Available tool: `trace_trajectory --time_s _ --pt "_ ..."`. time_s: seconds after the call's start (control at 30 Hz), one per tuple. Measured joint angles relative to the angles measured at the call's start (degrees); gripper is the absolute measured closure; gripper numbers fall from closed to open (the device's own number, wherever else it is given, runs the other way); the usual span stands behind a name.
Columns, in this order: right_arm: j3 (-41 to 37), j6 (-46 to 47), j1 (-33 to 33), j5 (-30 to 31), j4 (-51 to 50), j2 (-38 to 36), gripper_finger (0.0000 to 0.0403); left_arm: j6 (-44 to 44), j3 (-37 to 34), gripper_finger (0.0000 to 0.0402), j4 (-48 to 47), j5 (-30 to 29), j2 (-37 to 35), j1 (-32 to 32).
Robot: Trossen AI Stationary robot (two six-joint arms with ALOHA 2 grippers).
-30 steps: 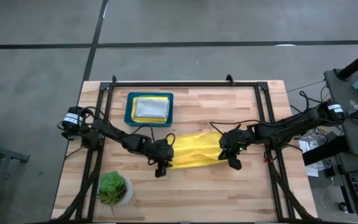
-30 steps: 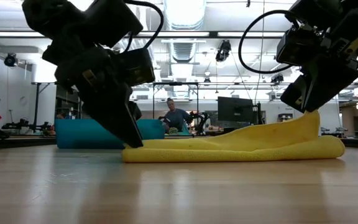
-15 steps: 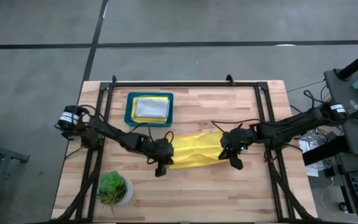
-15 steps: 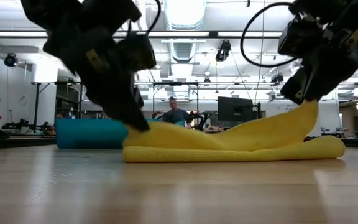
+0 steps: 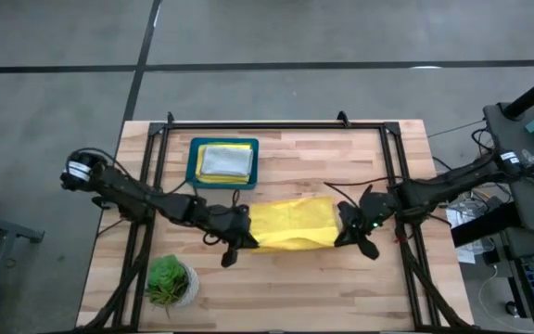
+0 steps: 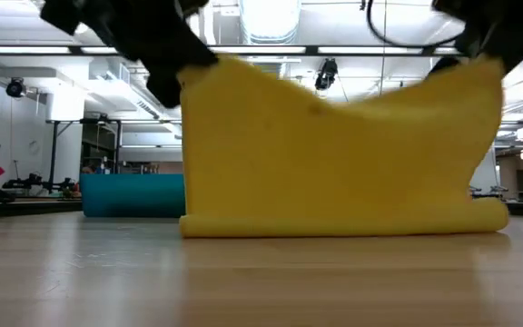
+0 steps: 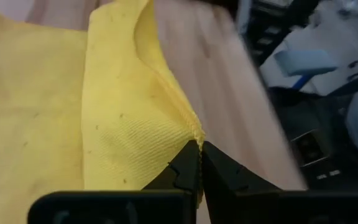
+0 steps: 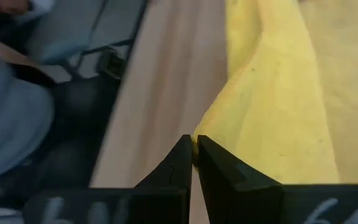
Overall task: Fold microfiber towels
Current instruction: Fold the yellow microfiber towel
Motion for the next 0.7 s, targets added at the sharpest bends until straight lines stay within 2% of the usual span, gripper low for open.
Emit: trace_trajectory --time_s 0.27,0.57,0.7 --pt "2.43 7.66 8.43 0.81 0.75 -1.44 0.0386 -5.72 4.11 0.0401 0.11 -1.41 1.83 -5.67" --pt "3.40 14.66 17.58 5.25 2.51 3.07 0.0386 -11.37 11.40 0.0402 -0.25 -1.06 9.38 -10.65" --pt "4.26 14.87 19.13 9.79 0.78 3.88 0.0386 -11.40 12.35 0.0402 -1.57 -0.65 10.63 -10.90"
